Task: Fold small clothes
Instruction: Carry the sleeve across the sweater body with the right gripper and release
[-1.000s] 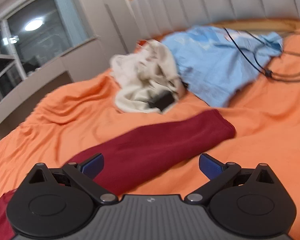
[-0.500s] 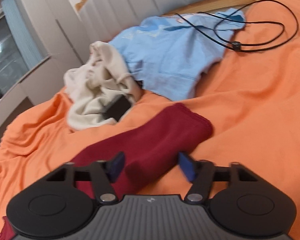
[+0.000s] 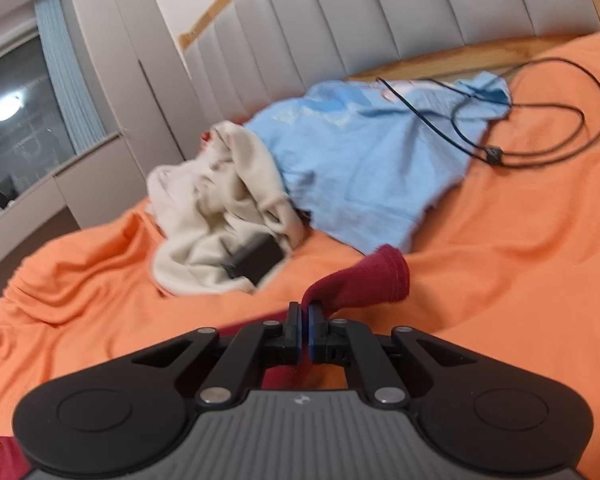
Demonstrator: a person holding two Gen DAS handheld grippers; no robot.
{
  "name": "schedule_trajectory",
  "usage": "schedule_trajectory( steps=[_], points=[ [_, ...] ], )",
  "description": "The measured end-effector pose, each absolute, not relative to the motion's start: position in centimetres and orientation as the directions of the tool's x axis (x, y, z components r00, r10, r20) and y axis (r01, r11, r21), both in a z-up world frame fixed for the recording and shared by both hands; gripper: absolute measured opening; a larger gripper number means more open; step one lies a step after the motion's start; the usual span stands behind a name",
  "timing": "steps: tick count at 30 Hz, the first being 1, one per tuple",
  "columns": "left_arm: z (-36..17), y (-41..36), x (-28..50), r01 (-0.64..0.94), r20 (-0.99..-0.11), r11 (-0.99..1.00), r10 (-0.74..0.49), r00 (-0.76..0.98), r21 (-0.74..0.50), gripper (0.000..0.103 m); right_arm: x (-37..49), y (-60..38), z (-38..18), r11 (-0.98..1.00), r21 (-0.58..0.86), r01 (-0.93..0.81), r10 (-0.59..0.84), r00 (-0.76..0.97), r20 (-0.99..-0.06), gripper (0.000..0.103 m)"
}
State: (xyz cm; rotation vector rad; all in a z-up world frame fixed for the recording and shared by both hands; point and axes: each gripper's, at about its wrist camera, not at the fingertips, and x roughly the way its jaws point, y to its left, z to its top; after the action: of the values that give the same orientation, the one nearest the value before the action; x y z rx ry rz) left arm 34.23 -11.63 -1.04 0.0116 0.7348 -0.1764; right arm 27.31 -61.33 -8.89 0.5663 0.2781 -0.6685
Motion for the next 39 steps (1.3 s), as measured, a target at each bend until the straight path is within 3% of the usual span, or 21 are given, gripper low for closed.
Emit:
schedule_trajectory(
  steps=[5,10,16,19,25,30,39],
  points=[
    [0.4,-9.6,34.7,0.117,-0.655,0.99,-0.139,0.743,-0.078,0.103,28.5,-57.8,-5.0,0.753,0.327,0.571,-0.484,0.817,-0.313,0.003],
    [1.7,-6.8,35.2,0.059,-0.638,0.992,-0.115,0.761,-0.11,0.103,30.8,-51.1,-0.4,0.889,0.205,0.408,-0.373,0.908,-0.192,0.003],
    [3.3,-3.0,35.3,-0.018,-0.61,0.987,-0.086,0.788,-0.162,0.103,33.5,-39.3,2.1,0.986,-0.091,0.139,-0.147,0.985,-0.088,0.003],
    [3.9,-0.9,35.1,-0.071,-0.597,0.98,-0.057,0.8,-0.188,0.102,34.4,-33.1,1.2,0.975,-0.222,-0.017,-0.008,0.994,-0.113,0.003],
    [4.3,2.6,34.7,-0.162,-0.586,0.962,0.003,0.81,-0.218,0.102,35.2,-23.1,-3.4,0.871,-0.391,-0.297,0.197,0.941,-0.274,0.003],
    [3.8,4.3,34.5,-0.194,-0.595,0.954,0.02,0.803,-0.23,0.102,34.7,-18.1,-7.2,0.762,-0.478,-0.438,0.249,0.879,-0.407,0.003],
    [2.9,4.4,35.2,-0.179,-0.603,0.947,-0.02,0.797,-0.267,0.102,31.3,-15.1,-10.6,0.612,-0.547,-0.572,0.33,0.813,-0.48,0.003]
  ],
)
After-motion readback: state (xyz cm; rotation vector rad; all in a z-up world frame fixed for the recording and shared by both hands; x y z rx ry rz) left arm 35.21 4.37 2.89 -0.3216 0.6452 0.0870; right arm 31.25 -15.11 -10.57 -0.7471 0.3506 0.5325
